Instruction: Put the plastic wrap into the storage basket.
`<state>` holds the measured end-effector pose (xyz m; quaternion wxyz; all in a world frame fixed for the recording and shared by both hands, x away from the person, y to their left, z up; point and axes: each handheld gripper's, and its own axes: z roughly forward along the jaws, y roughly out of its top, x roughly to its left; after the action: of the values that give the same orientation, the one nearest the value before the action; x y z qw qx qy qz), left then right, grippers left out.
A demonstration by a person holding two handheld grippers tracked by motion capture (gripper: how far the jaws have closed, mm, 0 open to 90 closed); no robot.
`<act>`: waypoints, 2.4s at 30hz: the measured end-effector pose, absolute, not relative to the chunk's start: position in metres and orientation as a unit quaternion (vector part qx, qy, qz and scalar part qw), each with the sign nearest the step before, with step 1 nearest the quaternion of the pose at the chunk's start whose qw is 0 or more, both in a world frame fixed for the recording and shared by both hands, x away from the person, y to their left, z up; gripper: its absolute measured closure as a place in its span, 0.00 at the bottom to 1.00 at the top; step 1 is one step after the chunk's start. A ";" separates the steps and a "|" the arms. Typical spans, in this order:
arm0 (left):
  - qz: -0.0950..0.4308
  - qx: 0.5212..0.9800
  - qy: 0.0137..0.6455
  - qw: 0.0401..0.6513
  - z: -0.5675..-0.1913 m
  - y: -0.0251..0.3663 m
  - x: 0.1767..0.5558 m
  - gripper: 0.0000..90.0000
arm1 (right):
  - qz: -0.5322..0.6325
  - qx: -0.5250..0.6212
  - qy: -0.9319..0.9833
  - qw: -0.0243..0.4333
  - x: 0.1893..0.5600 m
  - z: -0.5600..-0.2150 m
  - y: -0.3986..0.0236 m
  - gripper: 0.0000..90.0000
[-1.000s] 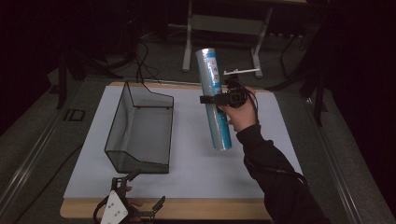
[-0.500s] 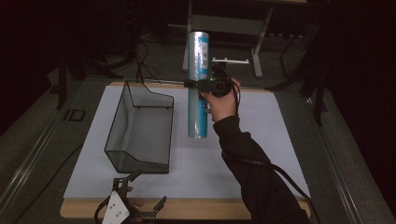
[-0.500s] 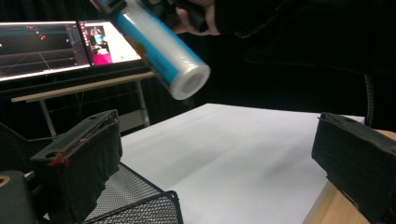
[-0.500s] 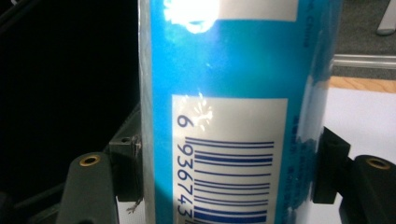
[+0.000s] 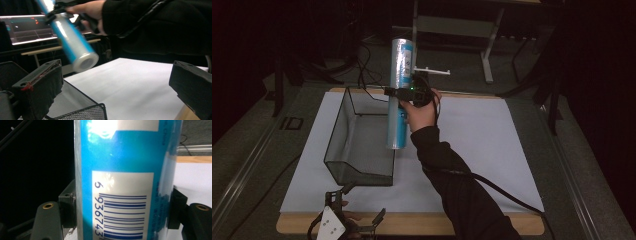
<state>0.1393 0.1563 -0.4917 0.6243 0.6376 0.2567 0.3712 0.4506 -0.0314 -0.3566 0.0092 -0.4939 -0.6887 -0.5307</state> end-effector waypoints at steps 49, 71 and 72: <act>0.355 0.665 0.232 0.615 -0.494 0.152 0.142 0.00 | -0.385 -0.544 -0.746 0.021 0.439 -0.482 0.029 0.30; 0.354 0.666 0.232 0.614 -0.494 0.151 0.142 0.00 | -0.360 -0.459 -0.807 -0.091 0.427 -0.448 0.026 0.16; 0.354 0.667 0.232 0.613 -0.494 0.151 0.142 0.00 | -0.361 -0.458 -0.808 -0.091 0.426 -0.446 0.025 0.15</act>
<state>0.1424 0.1506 -0.4945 0.6132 0.6669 0.2317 0.3542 0.4265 0.0249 -0.4462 -0.0906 -0.4576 -0.8076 -0.3607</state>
